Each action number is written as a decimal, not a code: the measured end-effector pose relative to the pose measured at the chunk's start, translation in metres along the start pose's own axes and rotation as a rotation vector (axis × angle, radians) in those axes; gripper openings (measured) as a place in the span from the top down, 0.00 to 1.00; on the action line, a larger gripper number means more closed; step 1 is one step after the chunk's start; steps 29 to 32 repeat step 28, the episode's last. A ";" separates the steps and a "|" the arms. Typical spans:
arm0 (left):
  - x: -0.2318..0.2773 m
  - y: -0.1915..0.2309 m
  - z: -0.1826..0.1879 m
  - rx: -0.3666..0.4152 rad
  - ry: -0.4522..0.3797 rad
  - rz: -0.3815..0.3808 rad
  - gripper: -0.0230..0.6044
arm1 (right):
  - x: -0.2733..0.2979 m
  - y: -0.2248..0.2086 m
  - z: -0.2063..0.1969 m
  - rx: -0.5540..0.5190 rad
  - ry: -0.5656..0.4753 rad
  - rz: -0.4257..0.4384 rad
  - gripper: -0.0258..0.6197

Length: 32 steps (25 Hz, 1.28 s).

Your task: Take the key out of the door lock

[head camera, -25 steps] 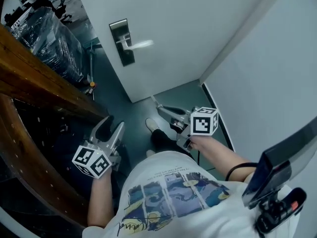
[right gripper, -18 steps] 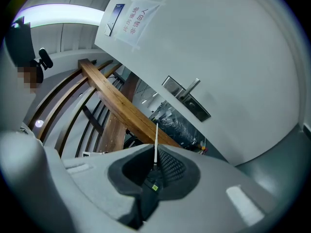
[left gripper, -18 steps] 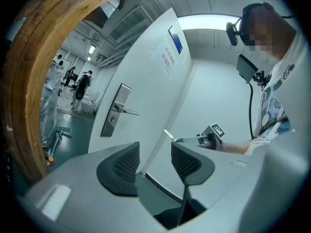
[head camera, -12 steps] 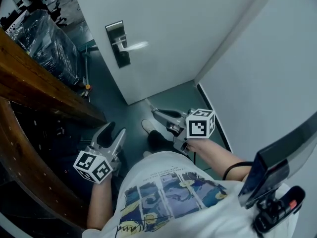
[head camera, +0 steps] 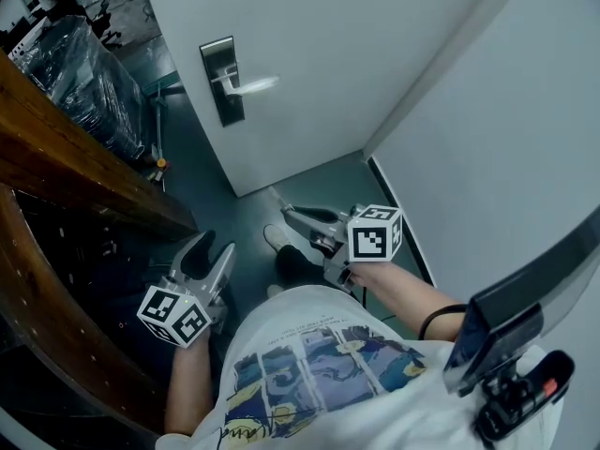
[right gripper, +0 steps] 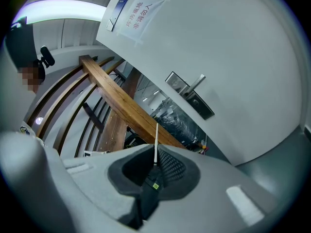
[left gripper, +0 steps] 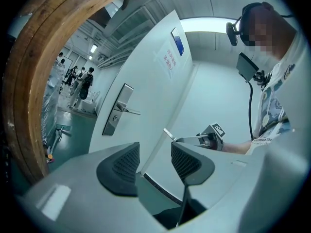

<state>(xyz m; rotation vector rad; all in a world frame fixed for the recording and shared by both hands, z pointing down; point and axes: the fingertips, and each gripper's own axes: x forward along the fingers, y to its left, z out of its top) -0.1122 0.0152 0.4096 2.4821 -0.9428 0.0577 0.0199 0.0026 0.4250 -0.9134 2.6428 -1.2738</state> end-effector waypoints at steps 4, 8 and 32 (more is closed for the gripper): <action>-0.001 0.003 -0.004 -0.016 0.003 -0.001 0.63 | 0.003 0.002 -0.002 0.000 0.007 -0.002 0.92; -0.004 0.010 -0.006 -0.023 0.006 0.008 0.63 | 0.009 0.002 -0.003 0.004 0.015 -0.001 0.92; 0.006 0.050 0.000 -0.045 0.000 0.050 0.63 | 0.047 -0.033 0.019 0.030 0.032 -0.036 0.92</action>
